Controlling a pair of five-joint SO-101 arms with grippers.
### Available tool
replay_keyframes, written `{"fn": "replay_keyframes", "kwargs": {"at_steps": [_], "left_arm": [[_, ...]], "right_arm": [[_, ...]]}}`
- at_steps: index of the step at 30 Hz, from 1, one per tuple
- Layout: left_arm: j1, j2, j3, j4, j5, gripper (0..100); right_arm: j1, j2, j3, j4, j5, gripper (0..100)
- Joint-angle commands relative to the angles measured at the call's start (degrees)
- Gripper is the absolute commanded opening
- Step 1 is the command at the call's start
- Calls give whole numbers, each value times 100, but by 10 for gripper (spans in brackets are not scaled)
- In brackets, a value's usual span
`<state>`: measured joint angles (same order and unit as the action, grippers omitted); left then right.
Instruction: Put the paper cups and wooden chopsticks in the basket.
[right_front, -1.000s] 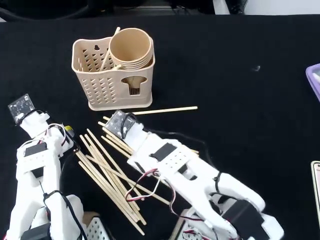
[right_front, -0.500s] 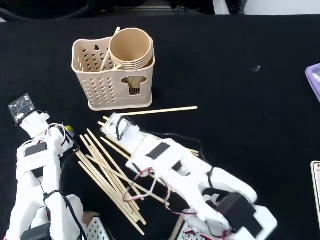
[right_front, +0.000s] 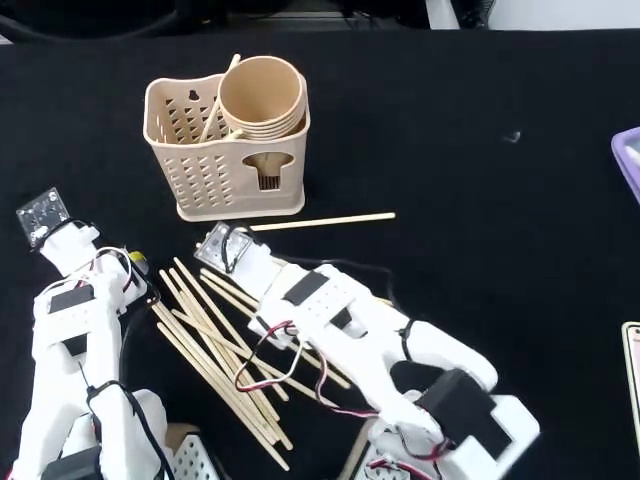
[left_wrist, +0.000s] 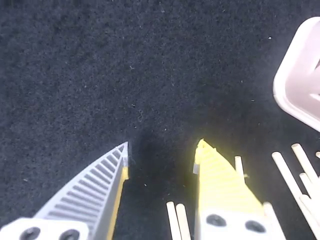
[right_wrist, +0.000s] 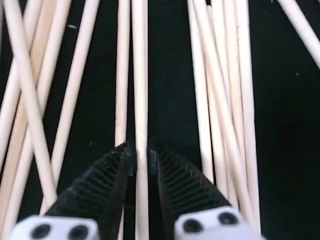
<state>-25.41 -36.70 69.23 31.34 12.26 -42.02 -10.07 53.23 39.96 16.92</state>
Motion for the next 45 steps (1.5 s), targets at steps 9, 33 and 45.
{"fn": "replay_keyframes", "kwargs": {"at_steps": [9, 33, 45], "left_arm": [[22, -105, -145, -18, -53, 220], [22, -105, -136, -18, -53, 220], [22, -105, -136, -9, -62, 220]], "right_arm": [[466, -3556, -338, 1081, 308, 11], [334, -347, -4409, -4659, -862, 11], [352, 1464, -5218, -4668, -826, 11]]}}
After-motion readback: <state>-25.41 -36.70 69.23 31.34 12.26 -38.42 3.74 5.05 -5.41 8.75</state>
